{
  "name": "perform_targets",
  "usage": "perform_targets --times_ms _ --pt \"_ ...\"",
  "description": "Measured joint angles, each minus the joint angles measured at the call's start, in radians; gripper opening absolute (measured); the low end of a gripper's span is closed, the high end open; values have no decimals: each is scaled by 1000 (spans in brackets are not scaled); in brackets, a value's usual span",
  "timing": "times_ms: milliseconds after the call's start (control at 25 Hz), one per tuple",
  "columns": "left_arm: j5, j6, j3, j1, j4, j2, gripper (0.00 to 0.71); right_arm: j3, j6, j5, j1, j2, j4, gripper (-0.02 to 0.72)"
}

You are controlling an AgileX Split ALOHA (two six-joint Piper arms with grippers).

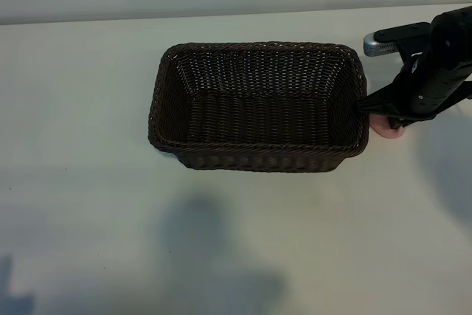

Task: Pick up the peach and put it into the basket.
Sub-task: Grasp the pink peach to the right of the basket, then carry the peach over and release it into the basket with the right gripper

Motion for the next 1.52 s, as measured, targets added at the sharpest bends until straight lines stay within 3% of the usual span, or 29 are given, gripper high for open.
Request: perform_targets --times_ms 240,1160,1320,1520 --pt "0 0 0 0 0 0 553 -11 0 15 0 -1 0 38" --pt "0 0 0 0 0 0 552 -202 -21 277 1 -259 -3 38" --pt "0 0 0 0 0 0 552 -205 -42 314 47 -259 9 38" --pt "0 0 0 0 0 0 552 -216 -45 328 189 -259 31 38"
